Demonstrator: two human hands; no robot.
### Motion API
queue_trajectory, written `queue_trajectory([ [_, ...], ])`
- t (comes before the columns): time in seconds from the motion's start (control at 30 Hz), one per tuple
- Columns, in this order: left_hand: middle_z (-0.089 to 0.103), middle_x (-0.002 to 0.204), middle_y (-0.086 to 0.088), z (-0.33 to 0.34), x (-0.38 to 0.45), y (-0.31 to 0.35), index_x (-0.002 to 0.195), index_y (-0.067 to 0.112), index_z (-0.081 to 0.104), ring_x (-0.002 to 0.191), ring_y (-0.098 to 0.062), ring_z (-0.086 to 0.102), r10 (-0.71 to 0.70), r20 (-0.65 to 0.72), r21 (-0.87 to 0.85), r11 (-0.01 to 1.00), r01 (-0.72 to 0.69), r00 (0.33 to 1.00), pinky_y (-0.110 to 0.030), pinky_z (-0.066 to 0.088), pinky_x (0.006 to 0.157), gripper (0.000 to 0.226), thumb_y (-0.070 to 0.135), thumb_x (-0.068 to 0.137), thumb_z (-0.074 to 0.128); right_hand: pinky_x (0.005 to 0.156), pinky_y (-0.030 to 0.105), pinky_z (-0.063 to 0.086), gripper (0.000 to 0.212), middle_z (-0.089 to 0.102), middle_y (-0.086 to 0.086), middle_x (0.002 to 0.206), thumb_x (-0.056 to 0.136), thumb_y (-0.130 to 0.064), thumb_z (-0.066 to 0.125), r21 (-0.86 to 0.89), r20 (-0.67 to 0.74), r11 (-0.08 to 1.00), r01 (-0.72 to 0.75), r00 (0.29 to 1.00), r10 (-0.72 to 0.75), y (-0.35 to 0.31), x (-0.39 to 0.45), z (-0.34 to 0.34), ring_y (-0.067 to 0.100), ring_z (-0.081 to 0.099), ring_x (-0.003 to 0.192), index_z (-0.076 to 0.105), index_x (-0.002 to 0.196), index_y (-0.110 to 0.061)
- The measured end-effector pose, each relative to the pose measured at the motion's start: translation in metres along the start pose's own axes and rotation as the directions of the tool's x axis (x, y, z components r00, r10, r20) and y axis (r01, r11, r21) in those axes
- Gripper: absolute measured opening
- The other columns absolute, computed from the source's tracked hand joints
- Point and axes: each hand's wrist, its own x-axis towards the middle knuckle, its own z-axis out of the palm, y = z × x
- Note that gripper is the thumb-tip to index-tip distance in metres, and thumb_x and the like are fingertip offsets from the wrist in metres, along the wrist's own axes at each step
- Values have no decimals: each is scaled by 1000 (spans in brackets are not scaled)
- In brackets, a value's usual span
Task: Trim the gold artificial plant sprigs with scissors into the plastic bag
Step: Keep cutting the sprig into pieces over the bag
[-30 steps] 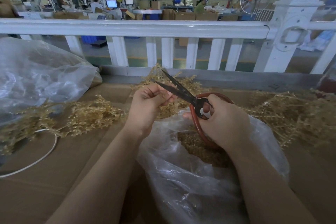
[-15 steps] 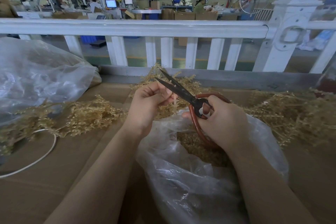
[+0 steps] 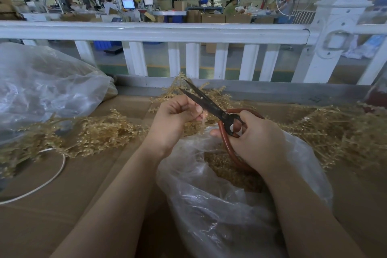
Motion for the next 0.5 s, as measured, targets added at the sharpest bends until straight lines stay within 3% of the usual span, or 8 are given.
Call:
queue_trajectory([
  [0.13,70,78,1,1,0,0,96,0,64,74,-12,64,-22,-5,-52,998,22,1000,-22,51,72,7,1,94,57,57,28,54,57,56,-14,61,75,-84,54,5,-13,1000,-7,1000,7,0,-1,2,3,52,56,54,75,-28],
  [0.2,70,80,-3,2,0,1,103,-1,62,72,-15,64,-30,-43,-83,996,26,999,-24,51,72,16,8,92,55,55,28,51,58,56,-13,60,75,-85,52,22,-19,1000,-12,1000,13,0,-1,2,3,51,55,55,75,-27],
  [0.37,66,86,-27,5,-1,1,108,-7,58,75,-30,62,1,-112,-47,999,-6,994,-32,54,73,16,2,103,45,57,32,54,63,57,-13,61,72,-86,46,33,-3,999,-25,1000,25,0,1,1,6,54,56,59,77,-24],
  [0.5,63,77,-12,5,-1,2,96,-1,59,67,-18,60,20,-114,7,1000,-19,993,-24,50,67,17,-1,102,43,59,27,52,59,59,-13,63,71,-86,53,42,40,998,-38,999,37,1,1,0,5,55,58,58,78,-27],
])
